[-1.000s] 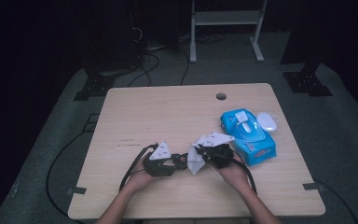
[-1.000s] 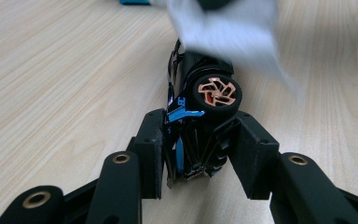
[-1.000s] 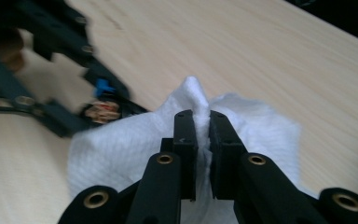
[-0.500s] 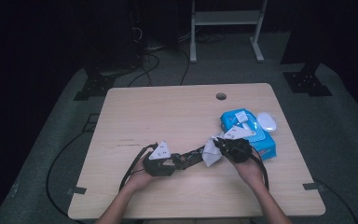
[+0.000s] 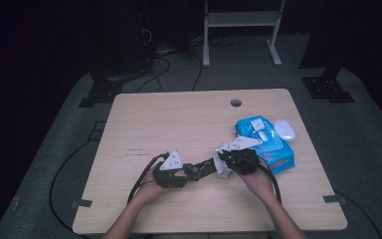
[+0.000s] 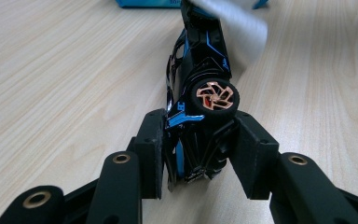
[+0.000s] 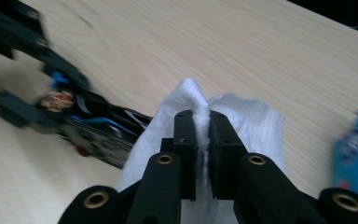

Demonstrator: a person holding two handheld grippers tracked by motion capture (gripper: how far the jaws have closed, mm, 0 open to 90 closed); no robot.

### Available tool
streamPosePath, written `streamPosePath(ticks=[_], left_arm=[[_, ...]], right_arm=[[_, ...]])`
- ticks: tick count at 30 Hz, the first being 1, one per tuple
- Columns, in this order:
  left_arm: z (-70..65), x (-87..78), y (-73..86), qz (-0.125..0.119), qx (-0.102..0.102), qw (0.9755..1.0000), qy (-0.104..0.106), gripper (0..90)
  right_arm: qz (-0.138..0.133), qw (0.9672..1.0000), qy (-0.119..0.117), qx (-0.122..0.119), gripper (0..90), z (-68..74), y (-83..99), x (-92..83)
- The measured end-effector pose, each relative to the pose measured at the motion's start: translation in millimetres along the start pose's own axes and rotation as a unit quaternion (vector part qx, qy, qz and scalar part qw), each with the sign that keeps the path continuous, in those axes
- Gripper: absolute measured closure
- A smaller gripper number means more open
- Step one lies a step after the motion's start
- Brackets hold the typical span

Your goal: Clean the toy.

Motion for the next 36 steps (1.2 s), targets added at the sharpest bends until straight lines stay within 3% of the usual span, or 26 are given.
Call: streamPosePath(ticks=[3,7,12,16,19,21,23,27,29,33,36], left_arm=[[0.0,-0.3,0.2,0.0,0.0,1.0,-0.001,58.1],[-0.3,0.0,-0.3,-0.001,0.002,1.0,-0.001,58.1],[-0.4,0.4,-0.8,-0.002,-0.002,1.0,0.0,58.0],[-0.3,0.8,-1.2,-0.002,-0.001,1.0,-0.001,58.0],[-0.2,0.5,-0.5,-0.002,-0.001,1.0,-0.001,58.0],[-0.1,0.1,-0.2,-0.001,0.0,1.0,-0.001,58.0],[0.0,0.3,-0.5,-0.002,0.0,1.0,-0.001,58.0],[-0.1,0.3,-0.5,-0.002,0.001,1.0,-0.001,58.0],[0.3,0.6,-0.9,-0.001,0.0,1.0,0.0,58.0],[0.3,0.6,-0.7,-0.002,-0.001,1.0,-0.001,58.0],[0.5,0.1,-0.4,-0.002,0.0,1.0,0.0,58.1]], right_arm=[[0.007,0.9997,0.012,-0.022,82.3,5.2,-2.9,2.7],[0.005,1.0,0.003,0.001,82.4,-1.6,-1.7,2.5],[0.004,0.9999,0.003,-0.016,82.3,8.8,-3.5,5.6],[-0.001,0.9999,-0.015,-0.005,82.4,9.4,-4.4,5.7],[0.0,0.9998,-0.013,-0.016,82.3,14.2,-6.5,6.9],[0.0,0.9997,-0.017,-0.016,82.3,12.5,-6.4,6.3],[0.0,0.9999,0.0,-0.013,82.3,7.3,-4.4,3.4],[0.001,0.9999,0.009,0.013,82.4,-5.2,1.5,-0.6],[0.0,0.9999,-0.001,0.011,82.4,-2.1,0.0,0.3],[-0.014,0.9983,-0.051,-0.024,82.2,15.9,-5.9,5.3],[-0.007,0.9986,-0.044,-0.028,82.3,14.3,-5.4,5.8]])
Point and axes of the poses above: each handheld gripper's, and its own axes: x roughly forward along the jaws, y roughly out of its underside, z roughly to its left, the point moved 1 cm from there along x, roughly forward along the jaws, and after that the axes turned 15 degrees about z, right-handed, at the moved point
